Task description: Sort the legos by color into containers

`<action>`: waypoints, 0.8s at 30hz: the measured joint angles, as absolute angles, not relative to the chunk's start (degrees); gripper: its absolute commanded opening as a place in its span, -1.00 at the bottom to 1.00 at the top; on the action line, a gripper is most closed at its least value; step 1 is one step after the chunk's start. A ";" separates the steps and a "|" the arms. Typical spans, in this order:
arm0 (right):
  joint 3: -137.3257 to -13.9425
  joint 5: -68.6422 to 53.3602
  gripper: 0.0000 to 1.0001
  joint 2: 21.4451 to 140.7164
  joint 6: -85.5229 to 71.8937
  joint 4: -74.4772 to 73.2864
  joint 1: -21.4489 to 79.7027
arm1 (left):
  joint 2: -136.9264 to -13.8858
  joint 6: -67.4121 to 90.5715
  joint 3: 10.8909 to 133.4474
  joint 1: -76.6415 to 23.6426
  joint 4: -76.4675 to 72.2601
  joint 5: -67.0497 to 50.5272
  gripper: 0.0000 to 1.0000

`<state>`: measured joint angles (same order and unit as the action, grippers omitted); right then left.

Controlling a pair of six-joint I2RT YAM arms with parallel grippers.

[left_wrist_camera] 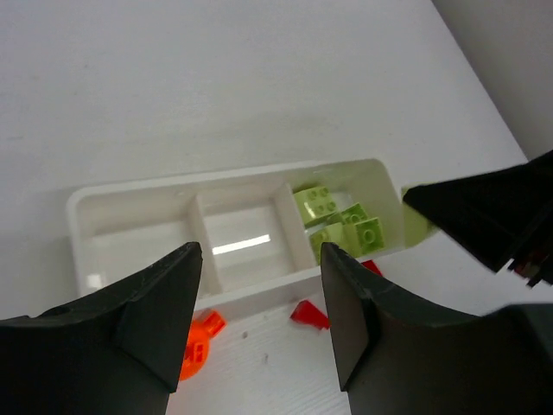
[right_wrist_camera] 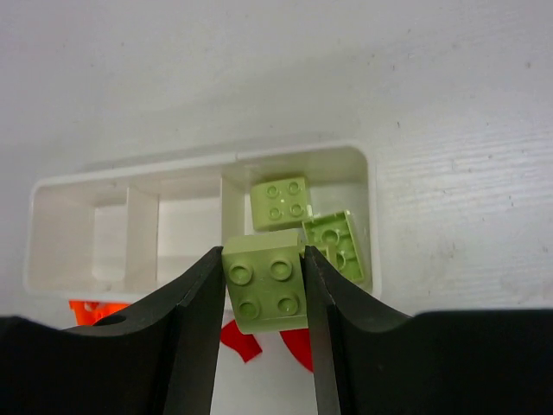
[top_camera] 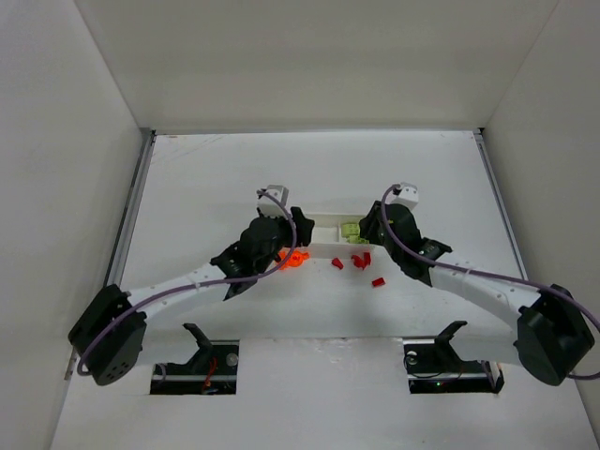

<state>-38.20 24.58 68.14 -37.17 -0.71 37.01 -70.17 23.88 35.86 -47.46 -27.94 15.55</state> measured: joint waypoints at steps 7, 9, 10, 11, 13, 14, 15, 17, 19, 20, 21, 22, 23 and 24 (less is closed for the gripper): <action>-42.11 24.16 -0.25 76.01 -34.98 1.80 36.32 | -57.63 26.92 26.15 -42.46 -20.47 17.52 0.06; -42.74 23.73 -0.22 77.76 -34.85 1.93 36.32 | -54.89 27.75 24.91 -41.52 -17.56 17.89 0.05; -43.00 23.51 -0.19 78.50 -34.79 1.98 36.32 | -53.93 28.05 24.60 -41.39 -16.16 18.06 0.02; -43.20 23.44 -0.14 79.07 -34.72 2.00 36.32 | -53.04 28.40 24.29 -41.39 -14.98 18.17 0.00; -43.55 23.29 0.03 79.90 -34.70 2.02 36.32 | -51.77 28.73 23.77 -41.63 -12.80 18.37 -0.04; -43.66 23.20 0.12 80.12 -34.74 2.02 36.32 | -51.40 28.86 23.62 -41.85 -11.68 18.50 -0.05; -43.72 23.16 0.16 80.18 -34.85 2.04 36.32 | -51.16 29.02 23.57 -42.15 -10.57 18.59 -0.07; -43.75 23.05 0.21 80.12 -34.70 2.09 36.32 | -51.09 29.12 23.57 -43.20 -8.84 18.83 -0.10; -43.75 23.00 0.25 79.68 -34.70 2.11 36.32 | -51.35 29.19 23.57 -44.66 -7.79 19.09 -0.15; -43.75 22.94 0.27 79.20 -34.72 2.11 36.32 | -51.75 29.19 23.57 -45.41 -7.51 19.27 -0.19; -43.72 22.92 0.27 78.59 -34.72 2.11 36.32 | -52.42 29.21 23.57 -46.13 -7.38 19.46 -0.23; -43.70 22.92 0.27 77.84 -34.70 2.11 36.32 | -53.21 29.19 23.57 -46.83 -7.35 19.66 -0.27; -43.57 22.92 0.27 76.93 -34.70 2.13 36.34 | -54.30 29.21 23.57 -47.57 -7.38 19.94 -0.31; -43.27 22.90 0.24 75.79 -34.70 2.22 36.36 | -55.51 29.17 23.57 -48.29 -7.42 20.27 -0.33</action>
<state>-43.27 22.90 75.79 -34.70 2.22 36.36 -55.51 29.17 23.57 -48.29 -7.42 20.27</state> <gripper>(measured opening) 0.635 0.359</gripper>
